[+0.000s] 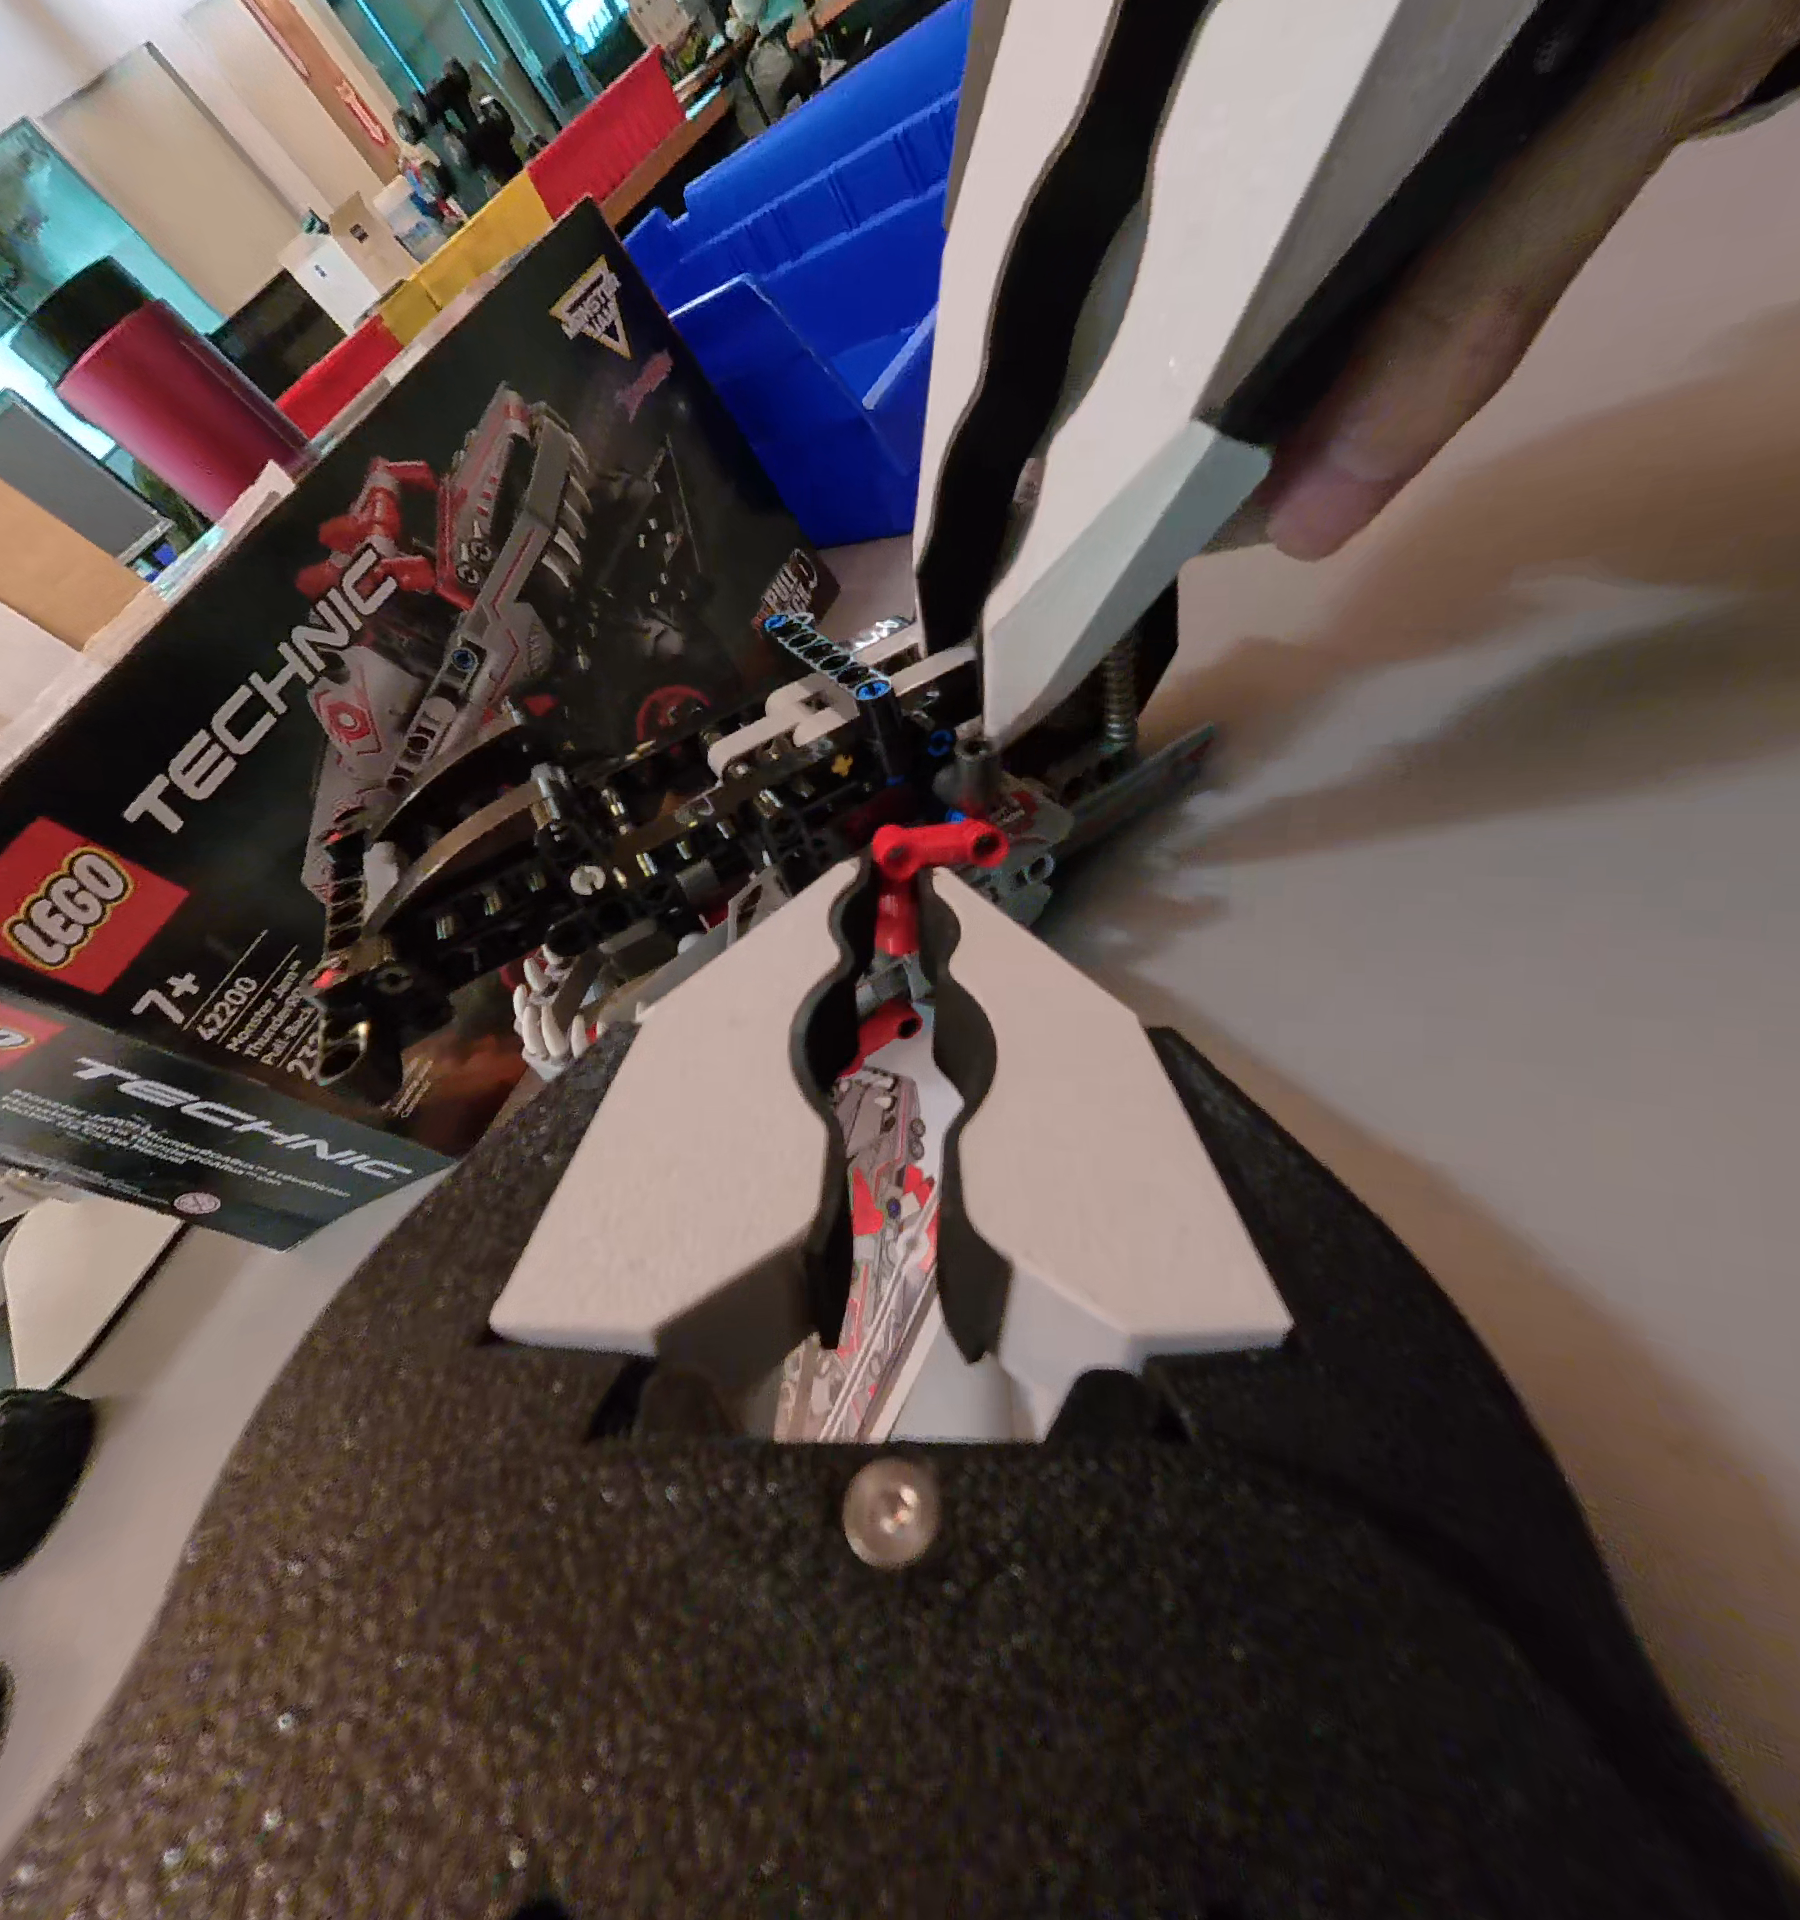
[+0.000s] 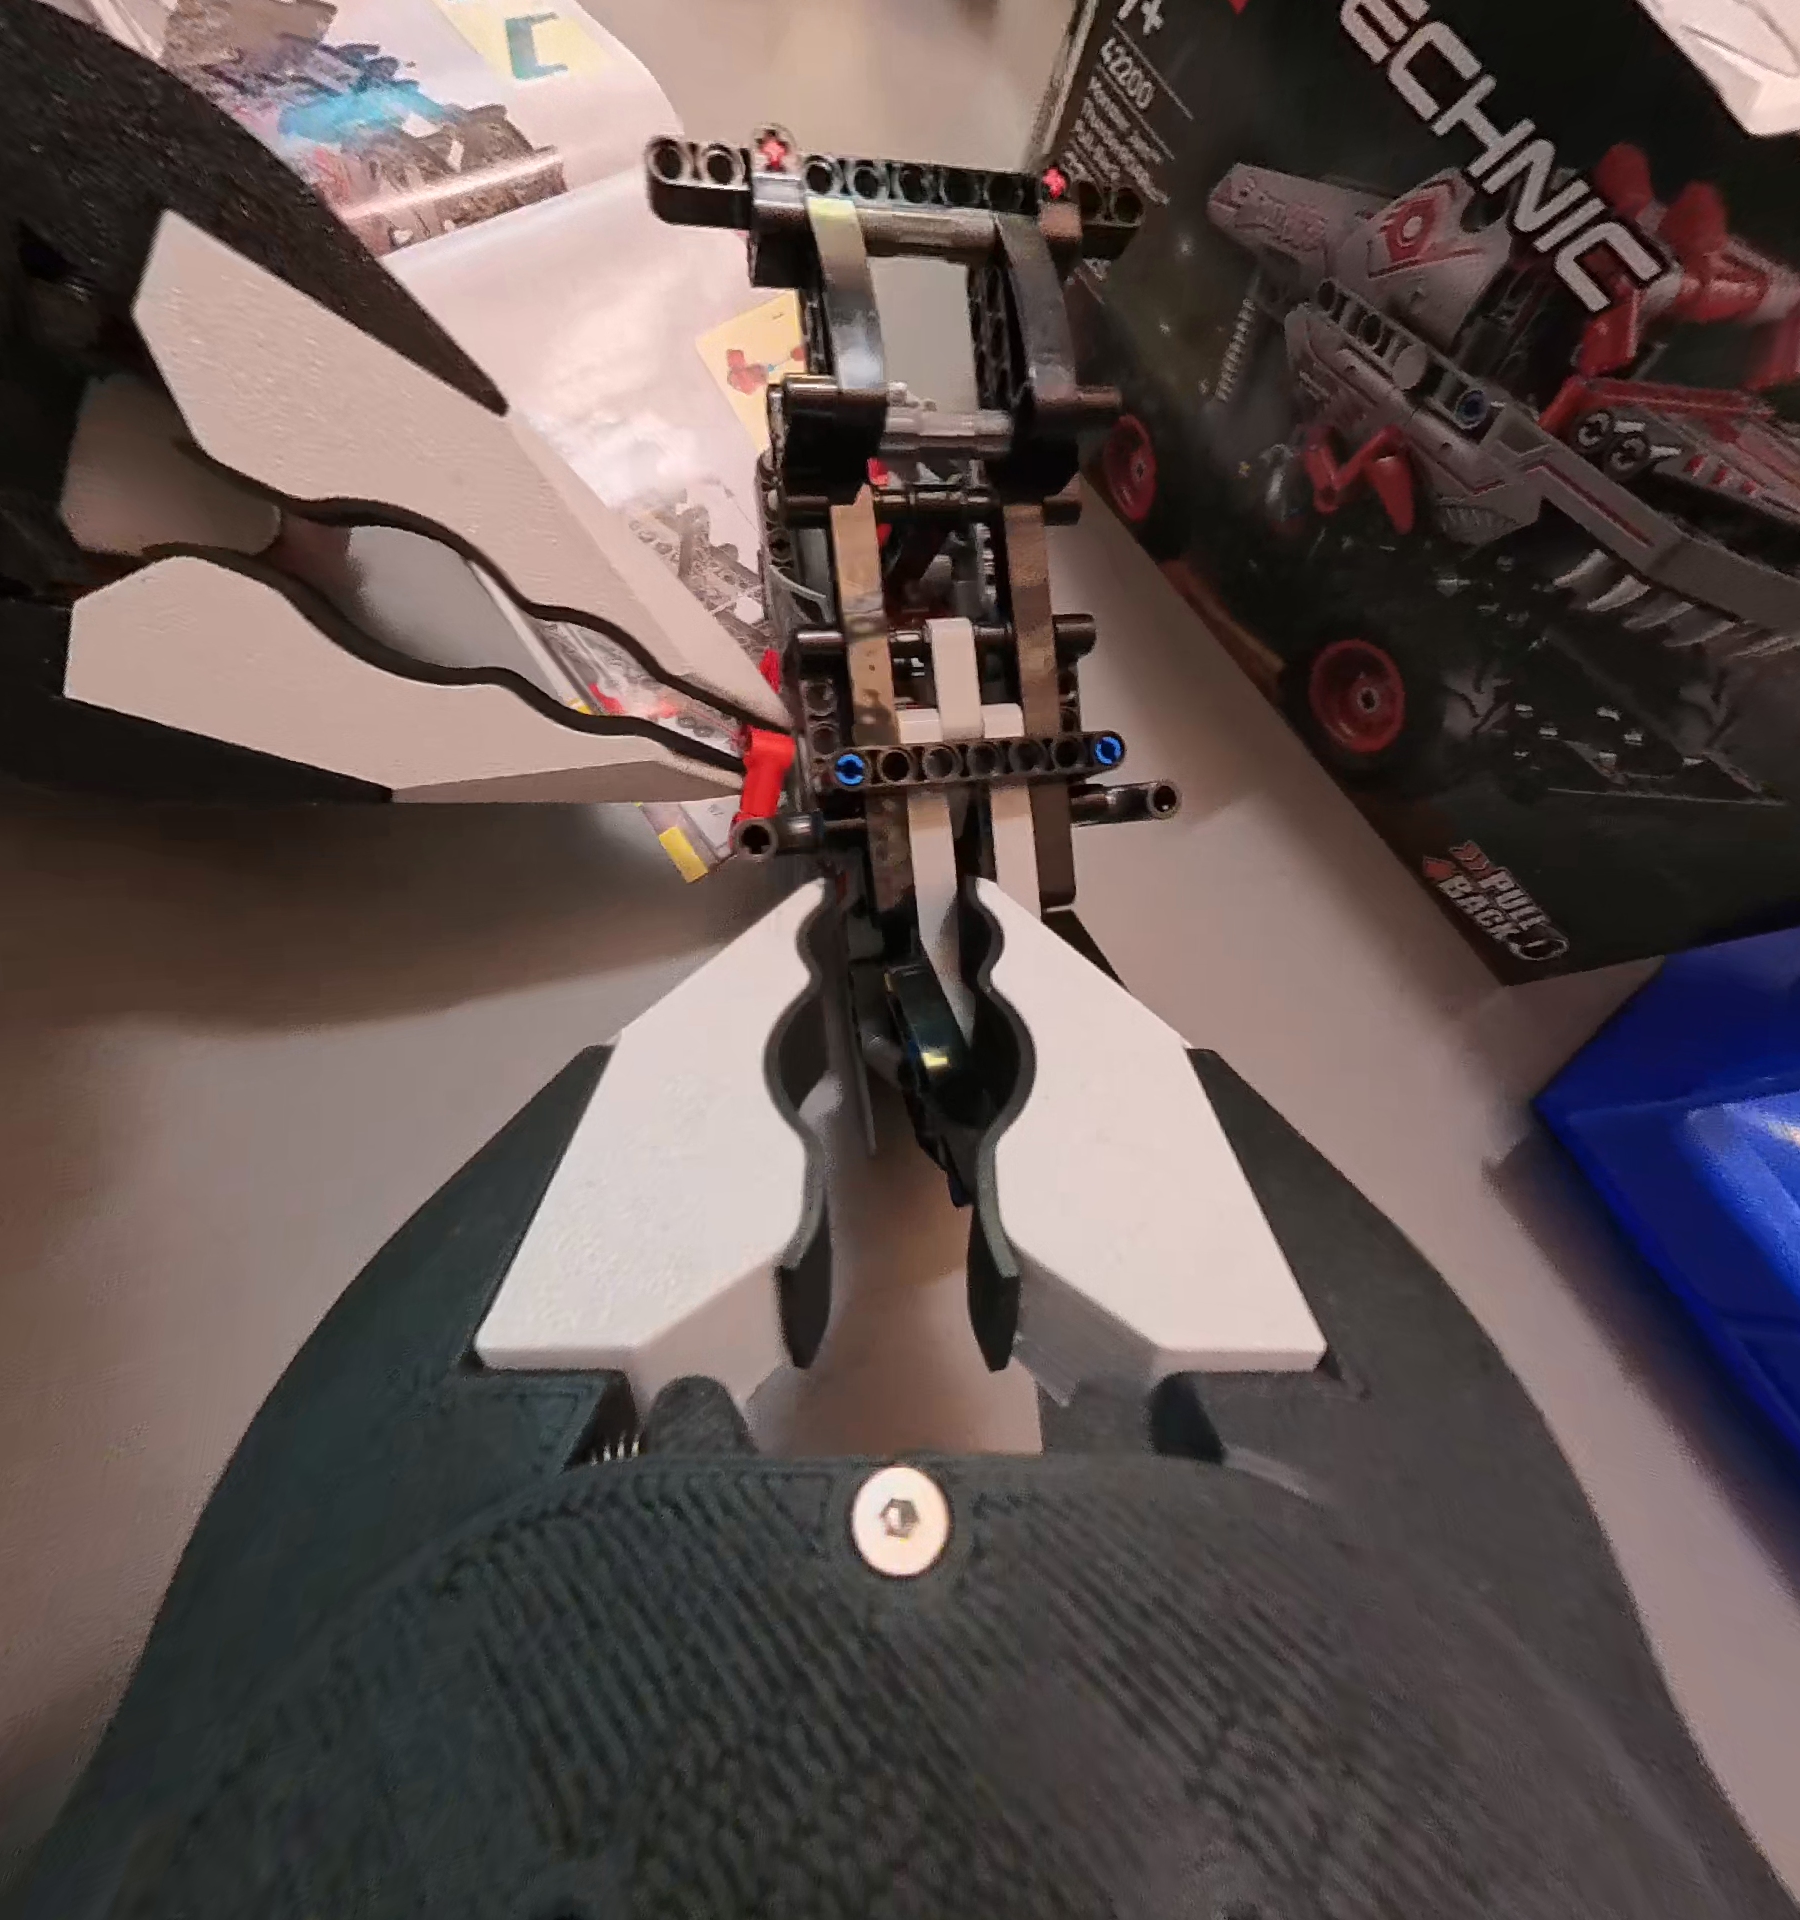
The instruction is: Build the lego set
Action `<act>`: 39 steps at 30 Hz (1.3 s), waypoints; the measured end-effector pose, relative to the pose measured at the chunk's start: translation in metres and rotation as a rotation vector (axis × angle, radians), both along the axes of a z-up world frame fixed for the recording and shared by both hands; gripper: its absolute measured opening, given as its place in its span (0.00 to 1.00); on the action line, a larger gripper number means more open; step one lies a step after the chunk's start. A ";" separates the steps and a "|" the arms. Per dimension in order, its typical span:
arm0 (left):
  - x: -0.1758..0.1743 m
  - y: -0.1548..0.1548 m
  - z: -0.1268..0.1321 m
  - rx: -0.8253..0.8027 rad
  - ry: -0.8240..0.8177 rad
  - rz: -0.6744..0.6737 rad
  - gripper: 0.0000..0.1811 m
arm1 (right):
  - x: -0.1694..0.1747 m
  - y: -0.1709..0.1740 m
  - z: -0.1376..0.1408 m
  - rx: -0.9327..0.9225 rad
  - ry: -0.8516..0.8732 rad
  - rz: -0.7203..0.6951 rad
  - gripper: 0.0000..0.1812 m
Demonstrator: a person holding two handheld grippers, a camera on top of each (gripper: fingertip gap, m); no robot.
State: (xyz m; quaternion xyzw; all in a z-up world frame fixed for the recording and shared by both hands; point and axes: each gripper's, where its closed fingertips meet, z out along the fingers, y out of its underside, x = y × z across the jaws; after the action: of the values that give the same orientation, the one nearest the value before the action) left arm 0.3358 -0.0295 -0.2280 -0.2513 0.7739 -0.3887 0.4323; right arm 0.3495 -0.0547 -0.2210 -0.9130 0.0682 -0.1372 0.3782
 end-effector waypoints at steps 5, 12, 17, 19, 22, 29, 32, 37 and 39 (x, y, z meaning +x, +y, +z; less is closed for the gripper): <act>0.001 0.001 -0.001 0.018 -0.004 0.017 0.03 | 0.003 -0.001 0.000 0.021 0.016 -0.032 0.09; 0.003 0.004 0.000 0.064 -0.038 0.062 0.03 | 0.005 0.001 0.001 0.033 0.056 -0.082 0.09; 0.006 0.007 0.001 0.149 -0.101 0.107 0.03 | 0.007 0.002 0.001 0.032 0.120 -0.184 0.09; 0.008 0.009 0.000 0.129 -0.090 0.115 0.03 | 0.007 0.002 0.001 0.046 0.133 -0.234 0.09; 0.011 0.011 -0.001 0.118 -0.083 0.120 0.03 | 0.008 0.003 0.001 0.056 0.145 -0.268 0.09; 0.014 0.011 0.000 0.109 -0.079 0.113 0.03 | 0.010 0.004 0.002 0.056 0.177 -0.252 0.09; 0.015 0.011 -0.001 0.114 -0.072 0.120 0.03 | 0.010 0.004 0.002 0.061 0.179 -0.257 0.09; 0.016 0.013 -0.001 0.157 -0.100 0.157 0.03 | 0.011 0.004 0.002 0.080 0.168 -0.309 0.09; 0.018 0.013 -0.001 0.160 -0.102 0.171 0.03 | 0.012 0.003 0.002 0.089 0.174 -0.328 0.09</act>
State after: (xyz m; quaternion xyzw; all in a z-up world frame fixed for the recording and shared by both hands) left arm 0.3536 -0.0169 -0.2285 -0.2609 0.7553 -0.2997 0.5212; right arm 0.3611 -0.0512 -0.2191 -0.8804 0.2546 -0.1144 0.3833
